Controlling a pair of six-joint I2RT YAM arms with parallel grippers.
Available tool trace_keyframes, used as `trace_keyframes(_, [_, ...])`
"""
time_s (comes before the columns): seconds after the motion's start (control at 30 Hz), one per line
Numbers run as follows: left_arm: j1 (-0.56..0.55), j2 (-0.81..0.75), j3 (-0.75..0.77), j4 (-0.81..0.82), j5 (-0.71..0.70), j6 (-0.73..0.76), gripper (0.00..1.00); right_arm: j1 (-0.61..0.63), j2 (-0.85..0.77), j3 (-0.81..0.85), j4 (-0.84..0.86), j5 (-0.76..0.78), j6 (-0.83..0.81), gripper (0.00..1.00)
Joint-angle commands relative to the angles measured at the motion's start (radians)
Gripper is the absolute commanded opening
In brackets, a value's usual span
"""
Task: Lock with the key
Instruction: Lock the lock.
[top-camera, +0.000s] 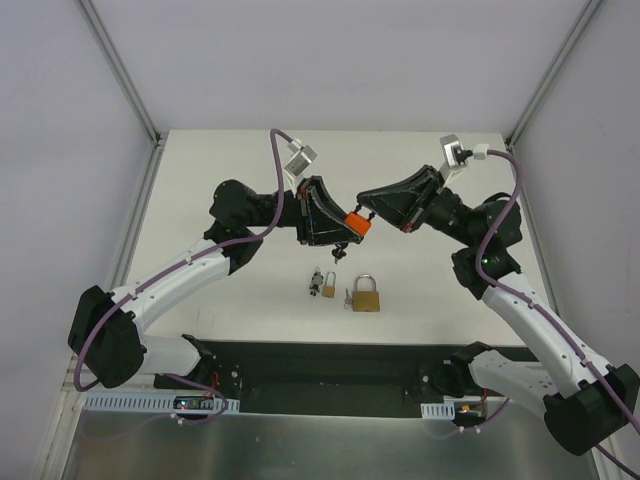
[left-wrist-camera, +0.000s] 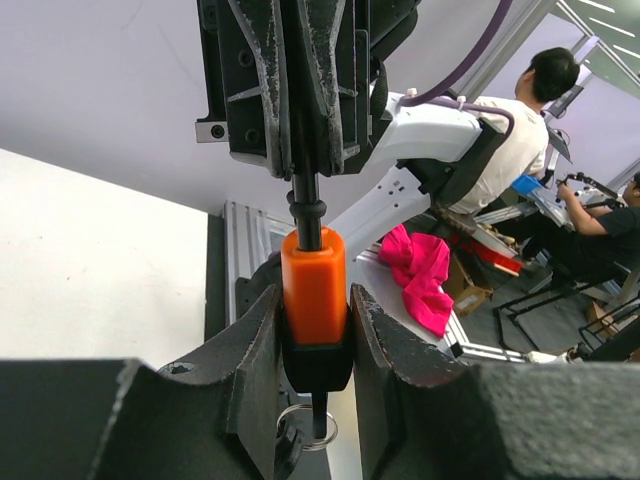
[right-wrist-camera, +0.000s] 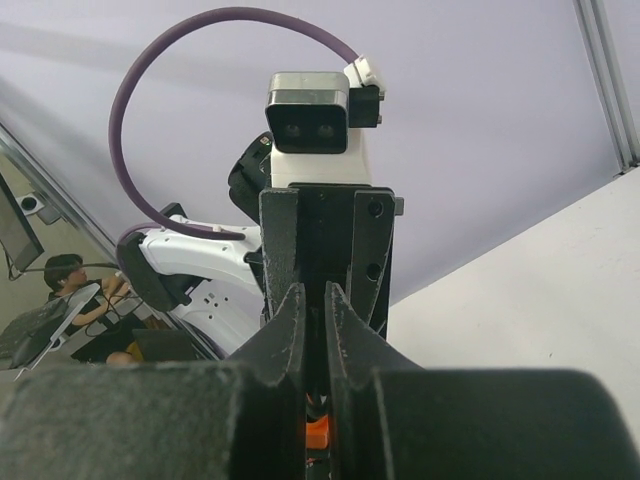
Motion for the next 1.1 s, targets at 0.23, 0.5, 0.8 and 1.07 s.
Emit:
trace_keyframes(0.23, [-0.008,-0.060,0.070,0.154,-0.231,0.114,0.00,0.102,0.022,-0.123,-0.154,-0.143,0.005,0.01])
trace_keyframes(0.5, [0.002,-0.103,0.042,0.108,-0.273,0.142,0.00,0.103,-0.009,-0.127,-0.267,-0.162,-0.057,0.01])
trace_keyframes(0.8, [0.015,-0.136,0.021,0.082,-0.289,0.156,0.00,0.105,-0.027,-0.114,-0.379,-0.182,-0.132,0.01])
trace_keyframes(1.07, [0.015,-0.137,0.013,0.088,-0.290,0.151,0.00,0.106,-0.038,-0.086,-0.379,-0.165,-0.136,0.01])
